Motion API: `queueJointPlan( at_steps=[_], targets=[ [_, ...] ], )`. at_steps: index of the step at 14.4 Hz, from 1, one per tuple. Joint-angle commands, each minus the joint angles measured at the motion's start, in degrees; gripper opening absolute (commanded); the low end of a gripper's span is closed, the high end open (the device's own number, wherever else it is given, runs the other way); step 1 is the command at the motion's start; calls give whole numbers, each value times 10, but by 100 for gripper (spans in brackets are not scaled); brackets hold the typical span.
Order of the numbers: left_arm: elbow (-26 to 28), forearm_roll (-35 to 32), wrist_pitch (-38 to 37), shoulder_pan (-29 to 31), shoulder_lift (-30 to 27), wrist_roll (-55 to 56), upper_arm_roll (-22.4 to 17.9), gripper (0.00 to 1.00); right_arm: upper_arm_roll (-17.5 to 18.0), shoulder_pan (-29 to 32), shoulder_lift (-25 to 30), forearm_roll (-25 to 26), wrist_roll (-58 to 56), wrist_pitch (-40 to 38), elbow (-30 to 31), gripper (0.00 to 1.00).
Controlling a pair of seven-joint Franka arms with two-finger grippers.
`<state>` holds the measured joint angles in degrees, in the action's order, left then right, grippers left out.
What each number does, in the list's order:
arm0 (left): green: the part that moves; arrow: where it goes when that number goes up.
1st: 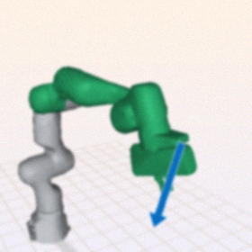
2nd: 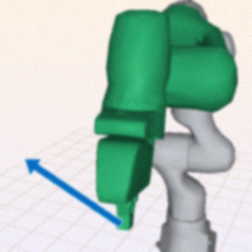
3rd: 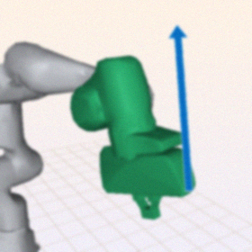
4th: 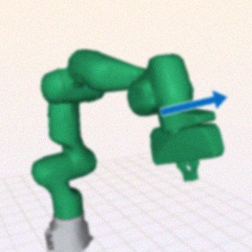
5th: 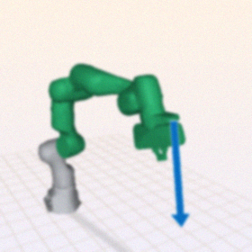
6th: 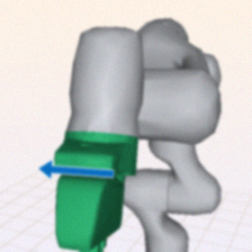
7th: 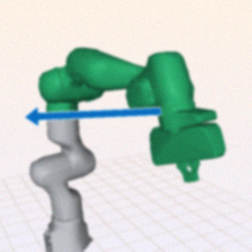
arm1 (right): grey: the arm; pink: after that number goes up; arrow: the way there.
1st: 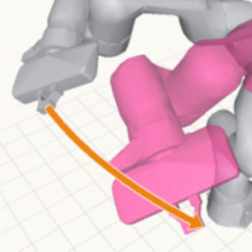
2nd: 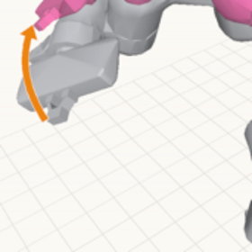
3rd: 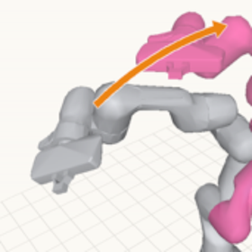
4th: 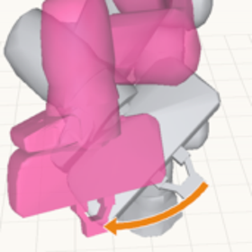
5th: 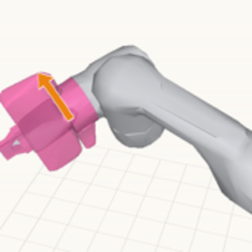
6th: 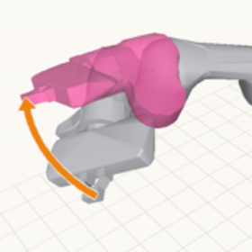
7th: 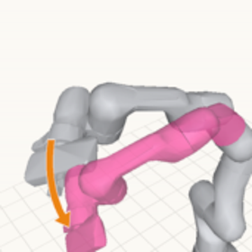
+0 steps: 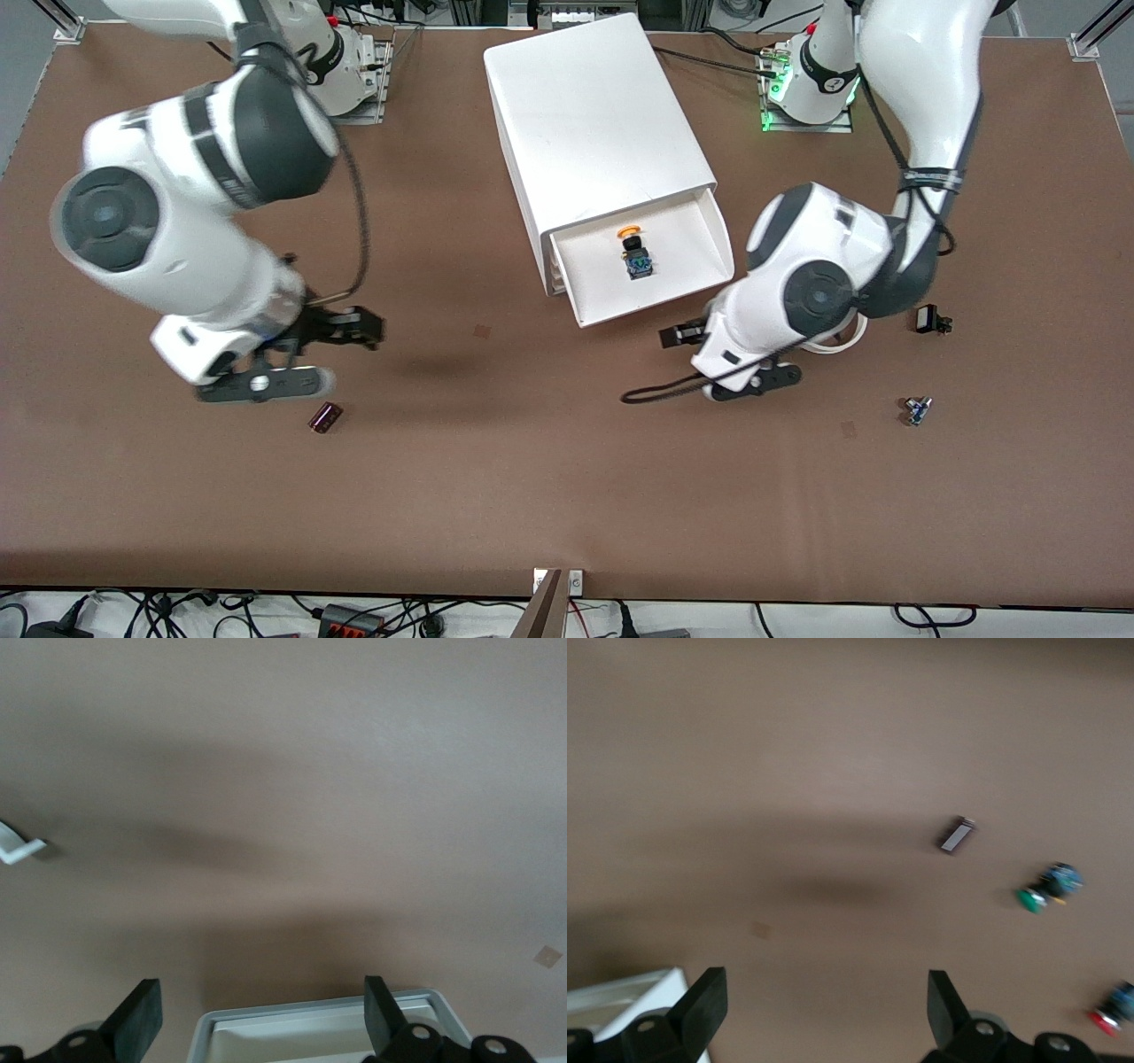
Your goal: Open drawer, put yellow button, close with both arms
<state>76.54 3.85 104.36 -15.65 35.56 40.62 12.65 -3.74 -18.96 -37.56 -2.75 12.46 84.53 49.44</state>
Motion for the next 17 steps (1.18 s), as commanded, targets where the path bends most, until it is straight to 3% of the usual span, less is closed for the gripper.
queueJointPlan(
  at_steps=[1, 7, 10, 14, 17],
  targets=[
    [47, -17, 22, -24, -32, 54, -3, 100, 7, 37, 25, 17, -30, -65, 18, 100],
    [113, -17, 21, -38, -69, 70, 26, 100, 7, 117, 58, 10, -68, -74, 35, 100],
    [137, -11, 15, -30, -79, 71, 69, 100, 8, 163, 126, 10, -130, -48, 121, 100],
    [161, -7, 13, -28, -88, 71, 98, 100, 12, 197, 216, 13, -153, 8, 228, 100],
    [170, -5, 7, -28, -88, 73, 113, 100, 13, 203, 234, 18, -165, 20, 244, 100]
  ],
)
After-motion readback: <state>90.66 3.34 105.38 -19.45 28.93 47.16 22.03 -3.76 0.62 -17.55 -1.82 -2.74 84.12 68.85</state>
